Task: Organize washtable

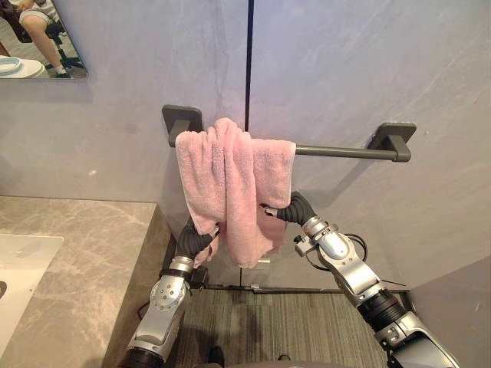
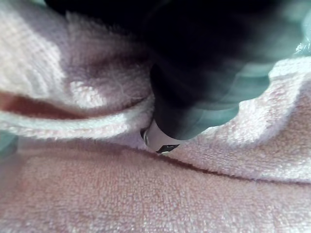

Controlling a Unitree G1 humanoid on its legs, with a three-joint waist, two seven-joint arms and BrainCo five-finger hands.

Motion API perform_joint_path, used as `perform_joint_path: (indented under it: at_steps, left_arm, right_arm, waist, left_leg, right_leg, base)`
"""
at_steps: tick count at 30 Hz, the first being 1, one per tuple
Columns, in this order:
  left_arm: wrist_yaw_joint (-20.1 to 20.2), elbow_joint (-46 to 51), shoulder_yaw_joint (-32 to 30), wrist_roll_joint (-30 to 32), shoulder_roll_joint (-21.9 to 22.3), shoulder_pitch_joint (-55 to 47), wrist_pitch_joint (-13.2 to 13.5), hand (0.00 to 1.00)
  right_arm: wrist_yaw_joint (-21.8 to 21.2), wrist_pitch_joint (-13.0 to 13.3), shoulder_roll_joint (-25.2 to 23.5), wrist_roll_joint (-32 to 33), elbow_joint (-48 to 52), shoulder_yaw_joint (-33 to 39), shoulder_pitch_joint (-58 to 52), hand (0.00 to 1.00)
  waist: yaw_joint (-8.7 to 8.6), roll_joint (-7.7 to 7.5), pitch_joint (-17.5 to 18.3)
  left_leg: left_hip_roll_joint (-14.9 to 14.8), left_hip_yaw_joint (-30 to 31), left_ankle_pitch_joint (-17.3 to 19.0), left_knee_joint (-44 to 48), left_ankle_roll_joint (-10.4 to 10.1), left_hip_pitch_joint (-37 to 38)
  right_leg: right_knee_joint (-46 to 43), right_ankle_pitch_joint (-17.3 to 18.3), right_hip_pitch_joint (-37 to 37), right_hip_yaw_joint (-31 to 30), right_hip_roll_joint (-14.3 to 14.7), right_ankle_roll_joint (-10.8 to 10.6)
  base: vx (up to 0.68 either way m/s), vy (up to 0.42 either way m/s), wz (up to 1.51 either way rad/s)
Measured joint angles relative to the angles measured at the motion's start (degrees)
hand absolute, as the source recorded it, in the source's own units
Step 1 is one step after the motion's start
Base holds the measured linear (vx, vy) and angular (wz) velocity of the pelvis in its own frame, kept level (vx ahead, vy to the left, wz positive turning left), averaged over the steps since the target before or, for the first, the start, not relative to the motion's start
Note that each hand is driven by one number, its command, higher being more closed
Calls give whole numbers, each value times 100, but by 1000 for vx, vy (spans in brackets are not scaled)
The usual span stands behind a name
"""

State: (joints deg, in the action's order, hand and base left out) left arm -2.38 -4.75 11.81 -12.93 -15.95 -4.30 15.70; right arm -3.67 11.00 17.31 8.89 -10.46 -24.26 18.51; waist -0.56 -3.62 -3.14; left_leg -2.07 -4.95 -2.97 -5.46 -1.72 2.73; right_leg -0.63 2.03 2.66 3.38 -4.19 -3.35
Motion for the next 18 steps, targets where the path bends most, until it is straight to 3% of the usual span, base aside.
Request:
perform_joint_path:
  at_steps: [7,18]
  left_arm:
    - [5,0,-2,3,0,0,0,100]
    - [4,2,-126,6,0,-1,5,100]
  right_arm:
    - [-2,0,2,-2,1,38,-5,100]
    - [-3,14,133,-2,108,656,-242,100]
  waist:
    - [0,0,0]
    - [-9,0,0]
  left_leg:
    - [-1,-1,0,-1,0,-3]
    - [-4,-20,1,-1,0,8]
  right_leg:
    - [0,0,-4,-2,0,0]
    - [0,0,-4,-16,0,0]
  base:
    - [0,0,0]
    - [0,0,0]
